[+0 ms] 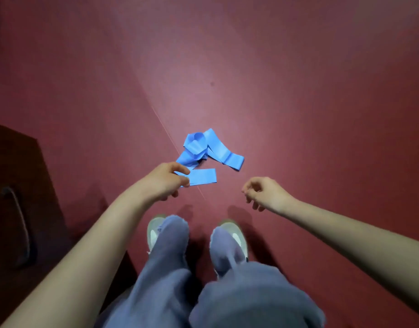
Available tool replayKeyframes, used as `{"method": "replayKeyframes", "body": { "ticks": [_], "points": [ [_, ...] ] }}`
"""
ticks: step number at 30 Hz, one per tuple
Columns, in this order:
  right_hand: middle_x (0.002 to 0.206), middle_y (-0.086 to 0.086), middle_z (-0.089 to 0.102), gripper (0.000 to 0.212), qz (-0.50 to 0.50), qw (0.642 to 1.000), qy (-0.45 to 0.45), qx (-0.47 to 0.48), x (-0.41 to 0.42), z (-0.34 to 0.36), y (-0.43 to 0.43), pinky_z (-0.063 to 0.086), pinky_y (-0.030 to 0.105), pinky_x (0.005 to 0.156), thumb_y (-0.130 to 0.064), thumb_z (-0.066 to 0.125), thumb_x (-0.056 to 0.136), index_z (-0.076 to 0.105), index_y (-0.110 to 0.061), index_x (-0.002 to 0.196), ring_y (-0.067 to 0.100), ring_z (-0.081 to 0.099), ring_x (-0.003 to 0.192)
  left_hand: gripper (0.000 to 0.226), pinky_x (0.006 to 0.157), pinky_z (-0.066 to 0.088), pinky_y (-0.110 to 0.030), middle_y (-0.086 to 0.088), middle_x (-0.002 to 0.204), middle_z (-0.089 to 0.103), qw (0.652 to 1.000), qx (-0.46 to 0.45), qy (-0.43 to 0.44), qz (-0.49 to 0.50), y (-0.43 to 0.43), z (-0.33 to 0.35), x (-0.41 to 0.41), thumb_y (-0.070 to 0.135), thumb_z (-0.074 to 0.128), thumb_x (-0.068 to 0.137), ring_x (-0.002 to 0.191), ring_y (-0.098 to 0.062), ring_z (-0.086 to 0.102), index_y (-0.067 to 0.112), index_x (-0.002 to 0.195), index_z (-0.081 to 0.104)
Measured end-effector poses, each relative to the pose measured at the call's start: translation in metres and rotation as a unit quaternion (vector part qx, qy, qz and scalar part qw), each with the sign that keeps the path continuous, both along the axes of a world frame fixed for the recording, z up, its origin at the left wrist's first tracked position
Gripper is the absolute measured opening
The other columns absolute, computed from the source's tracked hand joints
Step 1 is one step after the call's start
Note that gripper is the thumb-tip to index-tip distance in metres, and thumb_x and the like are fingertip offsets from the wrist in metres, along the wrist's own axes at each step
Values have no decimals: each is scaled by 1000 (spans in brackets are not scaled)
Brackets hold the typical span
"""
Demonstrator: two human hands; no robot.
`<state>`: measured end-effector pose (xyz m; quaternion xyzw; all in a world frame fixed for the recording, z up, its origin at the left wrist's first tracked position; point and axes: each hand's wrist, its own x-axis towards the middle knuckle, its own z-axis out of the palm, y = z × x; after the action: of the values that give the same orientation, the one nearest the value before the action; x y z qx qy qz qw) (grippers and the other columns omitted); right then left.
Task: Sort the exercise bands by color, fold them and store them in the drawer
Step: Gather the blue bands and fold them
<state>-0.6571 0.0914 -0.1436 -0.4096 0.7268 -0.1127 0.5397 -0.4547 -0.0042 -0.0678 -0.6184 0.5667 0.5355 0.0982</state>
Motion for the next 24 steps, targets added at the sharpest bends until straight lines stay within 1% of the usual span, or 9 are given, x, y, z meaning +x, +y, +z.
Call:
{"method": "replayKeyframes", "body": {
  "ticks": [5, 7, 9, 10, 12, 15, 20, 22, 24],
  "points": [
    [61, -4, 57, 20, -1, 999, 41, -11, 9, -61, -23, 48, 33, 63, -21, 61, 82, 52, -26, 65, 20, 54, 59, 21, 46, 30, -22, -9, 97, 60, 999, 19, 7, 38, -33, -66, 2, 8, 52, 86, 55, -15, 47, 18, 104, 55],
    [64, -6, 57, 13, -19, 997, 72, -37, 15, -92, -40, 48, 36, 72, -24, 63, 80, 56, -25, 70, 16, 53, 65, 22, 46, 31, -22, -9, 98, 59, 996, 16, 20, 82, -49, -102, -2, 6, 51, 86, 55, -15, 46, 16, 105, 55],
    [76, -4, 61, 5, -49, 992, 84, -77, 22, -112, -65, 45, 33, 74, -25, 63, 81, 61, -20, 81, 13, 52, 68, 25, 39, 35, -17, -8, 92, 57, 989, -7, 46, 142, -61, -133, -8, 5, 51, 86, 56, -14, 46, 12, 110, 57],
    [81, -4, 60, 8, -60, 990, 87, -98, 26, -122, -81, 42, 30, 72, -24, 63, 81, 62, -17, 86, 11, 50, 68, 26, 39, 35, -14, -6, 85, 55, 982, -19, 58, 180, -66, -148, -11, 4, 50, 87, 56, -13, 45, 9, 112, 57],
    [85, -4, 56, 14, -62, 982, 94, -150, 32, -133, -109, 37, 27, 72, -25, 63, 81, 63, -15, 90, 12, 49, 73, 27, 47, 37, -18, -1, 78, 52, 966, -36, 79, 243, -70, -167, -17, 4, 49, 88, 58, -11, 45, 8, 114, 56],
    [90, 5, 57, 22, 7, 970, 115, -214, 52, -161, -144, 38, 32, 82, -29, 65, 80, 64, -14, 96, 23, 52, 90, 27, 52, 38, -21, 2, 75, 50, 948, -20, 104, 301, -71, -200, -15, 4, 48, 89, 59, -10, 46, 10, 114, 55],
    [108, 7, 55, 32, 78, 956, 161, -232, 83, -199, -164, 37, 37, 90, -36, 63, 79, 60, -15, 103, 25, 49, 105, 18, 38, 36, -7, 4, 75, 52, 949, -10, 104, 298, -58, -225, 9, 4, 50, 89, 55, -6, 52, 17, 101, 53],
    [111, 9, 55, 25, 57, 954, 192, -221, 84, -212, -164, 35, 38, 91, -27, 59, 81, 60, -13, 102, 27, 48, 108, 16, 37, 37, -7, 3, 77, 54, 939, -19, 108, 325, -55, -230, 17, 4, 50, 88, 54, -5, 52, 19, 90, 55],
    [107, 11, 57, 18, -9, 958, 190, -215, 81, -218, -166, 37, 39, 92, -19, 56, 82, 63, -12, 97, 29, 49, 106, 22, 40, 39, -7, 4, 78, 57, 928, -33, 114, 353, -52, -234, 19, 5, 50, 88, 57, -4, 52, 24, 79, 56]
  ]
}}
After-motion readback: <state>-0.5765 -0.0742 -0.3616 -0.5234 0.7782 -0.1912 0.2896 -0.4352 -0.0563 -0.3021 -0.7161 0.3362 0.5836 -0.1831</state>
